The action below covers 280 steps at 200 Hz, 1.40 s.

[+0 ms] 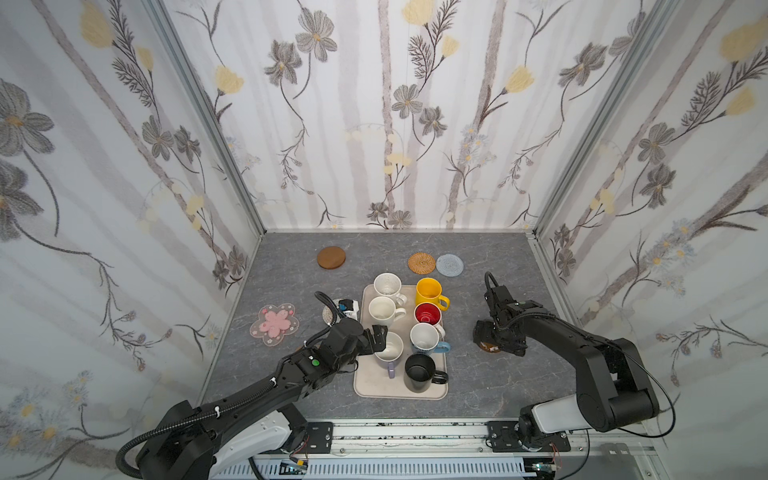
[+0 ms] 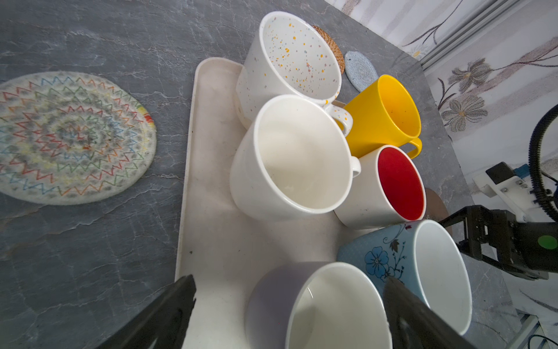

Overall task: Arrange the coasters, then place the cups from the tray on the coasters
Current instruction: 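Keep pushing the brown coaster with the right gripper along the tray edge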

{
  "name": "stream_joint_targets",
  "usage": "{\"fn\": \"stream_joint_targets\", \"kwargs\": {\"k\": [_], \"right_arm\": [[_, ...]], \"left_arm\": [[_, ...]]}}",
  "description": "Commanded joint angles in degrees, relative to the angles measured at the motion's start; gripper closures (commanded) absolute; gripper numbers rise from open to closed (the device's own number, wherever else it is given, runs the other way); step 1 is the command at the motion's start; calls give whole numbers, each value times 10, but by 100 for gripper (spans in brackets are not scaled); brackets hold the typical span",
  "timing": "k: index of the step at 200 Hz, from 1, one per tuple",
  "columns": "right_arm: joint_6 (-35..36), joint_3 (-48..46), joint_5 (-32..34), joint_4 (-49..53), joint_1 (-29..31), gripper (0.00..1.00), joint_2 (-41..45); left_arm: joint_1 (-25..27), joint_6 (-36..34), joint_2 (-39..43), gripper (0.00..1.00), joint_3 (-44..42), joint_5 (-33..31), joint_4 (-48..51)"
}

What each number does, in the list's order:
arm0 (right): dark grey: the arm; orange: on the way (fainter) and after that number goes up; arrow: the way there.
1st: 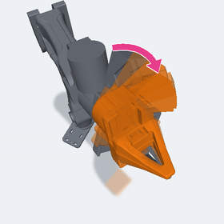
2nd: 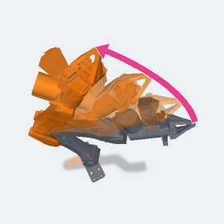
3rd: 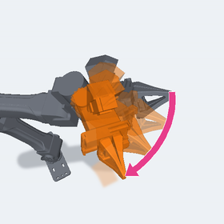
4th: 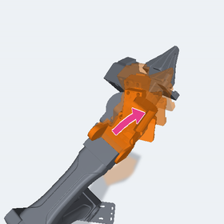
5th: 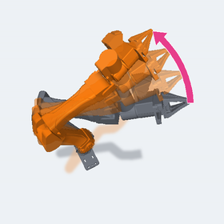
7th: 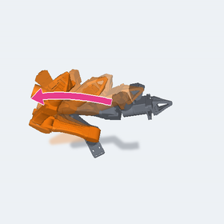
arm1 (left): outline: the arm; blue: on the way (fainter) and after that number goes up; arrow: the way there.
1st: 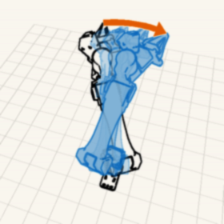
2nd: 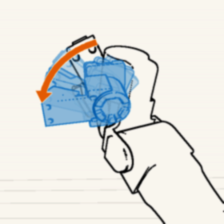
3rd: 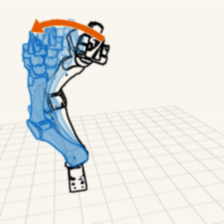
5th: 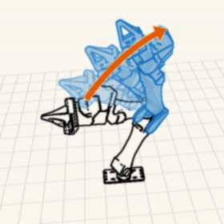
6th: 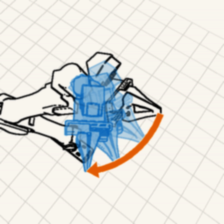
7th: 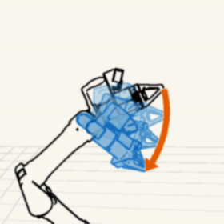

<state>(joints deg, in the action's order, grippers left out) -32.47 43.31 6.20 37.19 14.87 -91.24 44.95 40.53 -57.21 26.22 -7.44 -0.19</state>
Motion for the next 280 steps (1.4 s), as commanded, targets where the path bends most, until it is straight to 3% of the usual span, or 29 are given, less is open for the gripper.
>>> {"fn": "stream_joint_targets", "kwargs": {"k": [1, 103, 280], "right_arm": [[-14, -12, -4, -19, 12, 0, 10], [-12, -6, -13, -47, 11, 0, -42], [48, 169, 9, -29, -41, 0, -169]], "left_arm": [[-1, 6, 4, 0, -3, -3, -6], [0, 7, 10, 0, 2, -6, 1], [-7, 0, 1, 0, 18, -26, 14]]}}
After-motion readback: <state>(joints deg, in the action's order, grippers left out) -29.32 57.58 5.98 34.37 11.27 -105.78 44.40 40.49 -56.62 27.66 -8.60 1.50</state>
